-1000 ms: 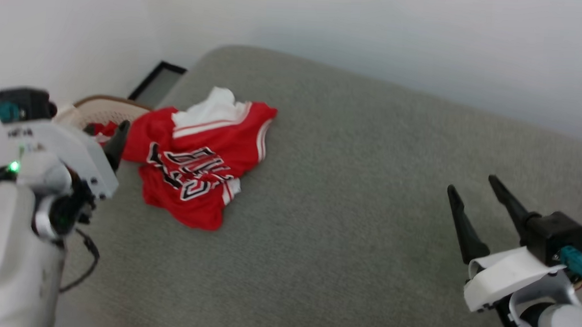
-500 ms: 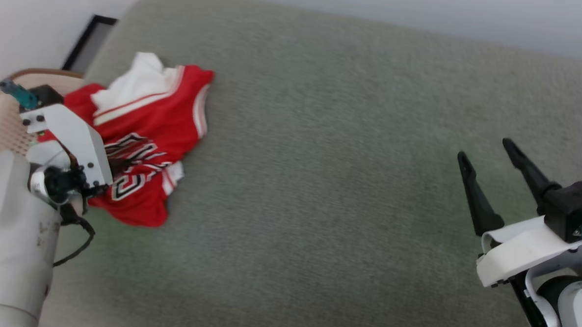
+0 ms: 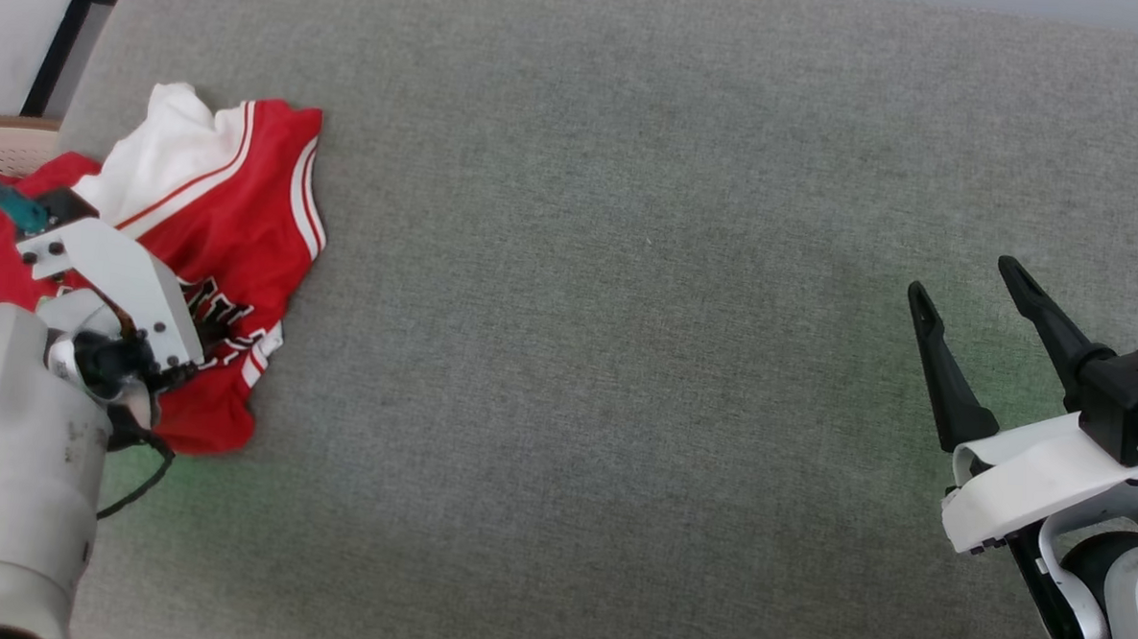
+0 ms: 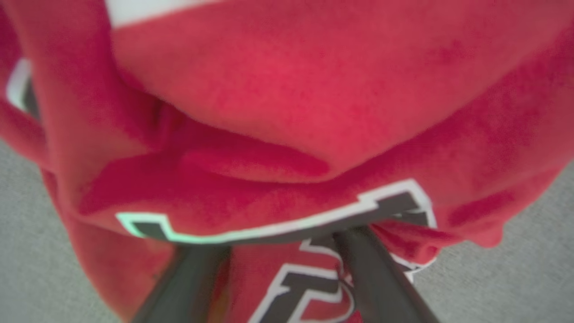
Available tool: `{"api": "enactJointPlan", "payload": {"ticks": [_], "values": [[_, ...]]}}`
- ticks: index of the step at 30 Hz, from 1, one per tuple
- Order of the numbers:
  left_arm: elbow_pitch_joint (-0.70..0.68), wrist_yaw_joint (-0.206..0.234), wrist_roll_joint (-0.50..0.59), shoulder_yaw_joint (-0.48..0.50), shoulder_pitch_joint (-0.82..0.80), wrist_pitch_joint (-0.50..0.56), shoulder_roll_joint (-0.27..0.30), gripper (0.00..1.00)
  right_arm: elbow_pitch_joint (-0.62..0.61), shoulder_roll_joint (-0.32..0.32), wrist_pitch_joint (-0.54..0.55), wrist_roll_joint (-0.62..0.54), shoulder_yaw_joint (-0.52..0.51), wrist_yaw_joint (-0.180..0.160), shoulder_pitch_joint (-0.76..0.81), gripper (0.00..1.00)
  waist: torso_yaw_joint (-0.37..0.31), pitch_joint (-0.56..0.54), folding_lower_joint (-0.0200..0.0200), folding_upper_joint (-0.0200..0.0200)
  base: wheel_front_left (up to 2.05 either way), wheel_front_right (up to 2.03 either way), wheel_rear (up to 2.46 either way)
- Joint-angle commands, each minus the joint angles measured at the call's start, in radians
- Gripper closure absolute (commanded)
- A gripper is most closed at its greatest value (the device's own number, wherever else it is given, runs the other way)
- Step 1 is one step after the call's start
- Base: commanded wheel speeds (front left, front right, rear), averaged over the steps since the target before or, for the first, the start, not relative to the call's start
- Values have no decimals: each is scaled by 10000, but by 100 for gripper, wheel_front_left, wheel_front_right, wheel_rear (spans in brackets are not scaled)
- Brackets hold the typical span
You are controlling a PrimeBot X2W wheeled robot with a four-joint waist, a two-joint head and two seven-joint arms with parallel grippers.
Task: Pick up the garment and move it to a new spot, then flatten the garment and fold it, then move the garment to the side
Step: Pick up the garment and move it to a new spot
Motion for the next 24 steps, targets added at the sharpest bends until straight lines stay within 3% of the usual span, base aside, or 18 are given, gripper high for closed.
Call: {"api": "enactJointPlan", "payload": {"ticks": [1,2,3,15,24], "values": [[228,-83,-70,-75,217,-58,-427,0,-7,37,-14,-57,-12,1,-177,0,24,-30,0,0,0,0,0],[271,-91,-98,-38,140,-181,-409,69,21,49,-14,-65,-30,1,-171,0,57,-65,0,0,0,0,0],[305,-124,-138,15,33,-300,-352,100,44,66,-25,-71,-36,1,-151,0,88,-106,0,0,0,0,0],[-229,-634,432,-408,-1149,-2006,912,100,489,469,-369,22,-291,1,373,0,462,-954,0,0,0,0,0],[-1320,-804,726,-868,-1683,-2751,1482,100,963,826,-758,102,-282,1,612,0,663,-1798,0,0,0,0,0]]}}
